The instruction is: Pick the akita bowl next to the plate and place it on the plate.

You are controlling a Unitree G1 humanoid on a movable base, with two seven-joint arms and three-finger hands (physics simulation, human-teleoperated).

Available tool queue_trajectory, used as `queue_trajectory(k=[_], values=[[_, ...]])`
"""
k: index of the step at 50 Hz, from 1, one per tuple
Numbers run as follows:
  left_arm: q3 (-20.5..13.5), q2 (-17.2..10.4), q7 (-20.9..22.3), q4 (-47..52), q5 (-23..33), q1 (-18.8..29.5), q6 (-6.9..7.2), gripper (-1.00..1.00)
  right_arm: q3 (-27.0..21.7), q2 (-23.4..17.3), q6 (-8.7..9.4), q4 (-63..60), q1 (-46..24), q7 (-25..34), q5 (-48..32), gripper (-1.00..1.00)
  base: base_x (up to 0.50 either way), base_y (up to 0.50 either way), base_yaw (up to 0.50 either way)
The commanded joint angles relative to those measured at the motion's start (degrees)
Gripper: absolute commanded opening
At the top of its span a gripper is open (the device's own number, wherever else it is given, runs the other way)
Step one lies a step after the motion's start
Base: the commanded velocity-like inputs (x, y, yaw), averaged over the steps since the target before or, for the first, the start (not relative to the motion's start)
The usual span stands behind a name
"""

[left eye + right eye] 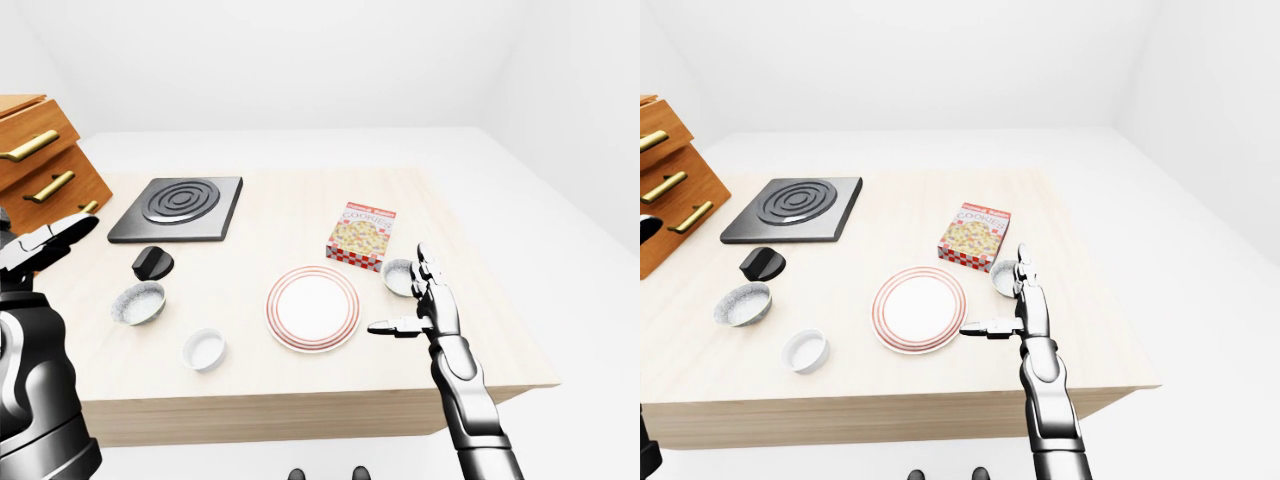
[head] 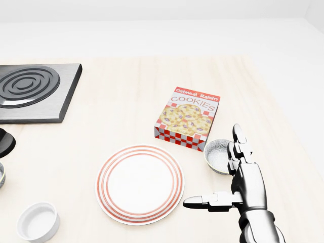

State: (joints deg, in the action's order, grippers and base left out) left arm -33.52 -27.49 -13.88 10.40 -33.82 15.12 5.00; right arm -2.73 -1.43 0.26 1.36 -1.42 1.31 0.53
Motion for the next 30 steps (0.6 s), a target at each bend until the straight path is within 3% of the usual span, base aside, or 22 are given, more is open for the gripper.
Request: queue_trajectory(k=[1,3,16,19,23,25,27,30], values=[[-0.1,-0.1,0.0,-0.6,-0.4,0.1,0.00,1.00,0.1,0.0,0.13,0.1,-0.1,-0.1,-0.2,1.00,0.00,0.00,0.00],[0.1,-0.1,0.0,-0.6,-0.3,0.1,0.00,1.00,0.1,0.0,-0.57,0.9,-0.2,-0.1,-0.3,1.00,0.00,0.00,0.00],[0.6,0.6,0.5,-1.5,0.1,-0.1,0.00,1.00,0.0,-0.1,-0.50,1.2,-0.3,-0.4,-0.6,1.00,0.00,0.00,0.00],[1.2,1.2,1.2,-3.0,0.9,-0.2,0.00,1.00,0.2,-1.3,-5.26,3.3,-1.0,-2.1,-5.5,1.00,0.00,0.00,0.00],[1.3,1.2,1.3,-3.5,0.7,-0.1,0.00,1.00,-0.7,-2.6,-5.26,-0.9,-1.2,-3.3,-10.8,1.00,0.00,0.00,0.00],[1.2,1.0,1.1,-3.3,0.5,-0.1,0.00,1.00,-1.9,-3.3,-3.08,-7.5,-0.6,-2.3,-12.6,1.00,0.00,0.00,0.00],[1.2,1.1,1.1,-3.2,0.5,-0.2,0.00,1.00,-2.7,-4.3,-4.03,-10.4,0.2,-1.5,-16.0,1.00,0.00,0.00,0.00],[1.2,1.2,1.1,-2.9,0.5,-0.3,0.00,1.00,-5.2,-5.2,-2.30,-15.7,1.1,1.9,-18.5,1.00,0.00,0.00,0.00]])
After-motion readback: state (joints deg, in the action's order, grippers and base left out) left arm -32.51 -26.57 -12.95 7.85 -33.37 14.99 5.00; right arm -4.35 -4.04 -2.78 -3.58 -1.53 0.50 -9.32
